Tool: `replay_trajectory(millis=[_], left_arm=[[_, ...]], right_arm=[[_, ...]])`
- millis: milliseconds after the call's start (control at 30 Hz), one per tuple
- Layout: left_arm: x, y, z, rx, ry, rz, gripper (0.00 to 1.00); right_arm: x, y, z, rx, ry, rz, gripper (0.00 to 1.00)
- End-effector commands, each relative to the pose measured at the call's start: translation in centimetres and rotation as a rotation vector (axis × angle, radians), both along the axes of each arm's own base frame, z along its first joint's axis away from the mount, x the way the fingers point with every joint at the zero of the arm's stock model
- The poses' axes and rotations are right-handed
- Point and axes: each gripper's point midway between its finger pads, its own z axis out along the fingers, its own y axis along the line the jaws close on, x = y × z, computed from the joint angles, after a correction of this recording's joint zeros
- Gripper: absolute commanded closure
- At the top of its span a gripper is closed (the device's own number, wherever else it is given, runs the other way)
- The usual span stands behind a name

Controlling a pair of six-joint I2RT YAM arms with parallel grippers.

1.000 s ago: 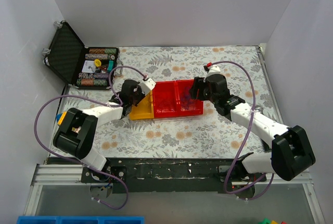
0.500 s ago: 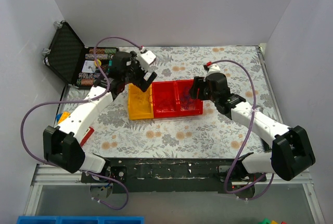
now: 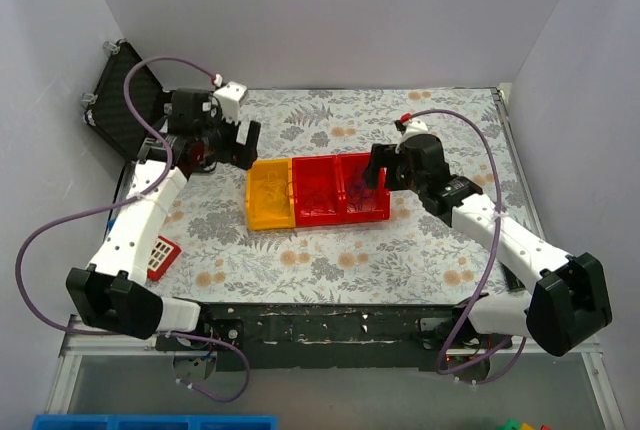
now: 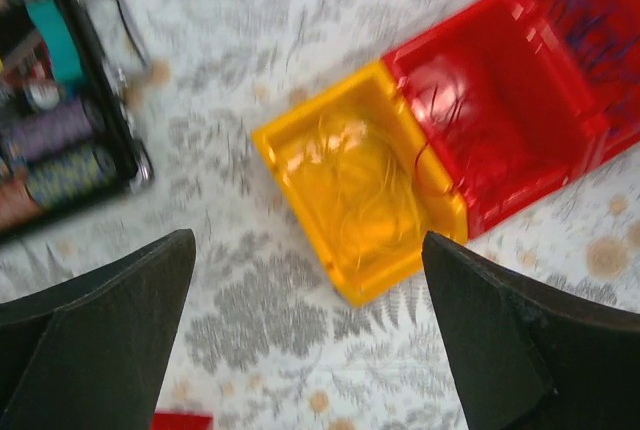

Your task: Untangle the cables

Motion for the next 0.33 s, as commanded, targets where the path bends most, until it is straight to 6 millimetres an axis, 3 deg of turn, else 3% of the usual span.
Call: replay_trajectory(millis=[0, 133, 233, 300], left_arm=[[-3.4, 3.0, -2.4, 0.024, 0.048, 0.130, 0.02], [-3.6, 4.7, -3.9, 0.055, 0.054, 0.227, 0.02], [-2.7, 6.9, -5.0, 0.083, 0.059, 0.323, 0.02], [-1.8, 8.1, -4.5, 0.035, 0.030, 0.388, 0.02]], right_arm=[[-0.2, -0.7, 2.4, 0.005, -0.012, -0.026, 0.09], [-1.2, -1.6, 2.1, -0.014, -0.003, -0.037, 0.08], [-1.8, -2.5, 2.1, -0.040, -0.007, -0.053, 0.08], [-2.0, -3.4, 2.2, -0.067, -0.013, -0.076, 0.07]])
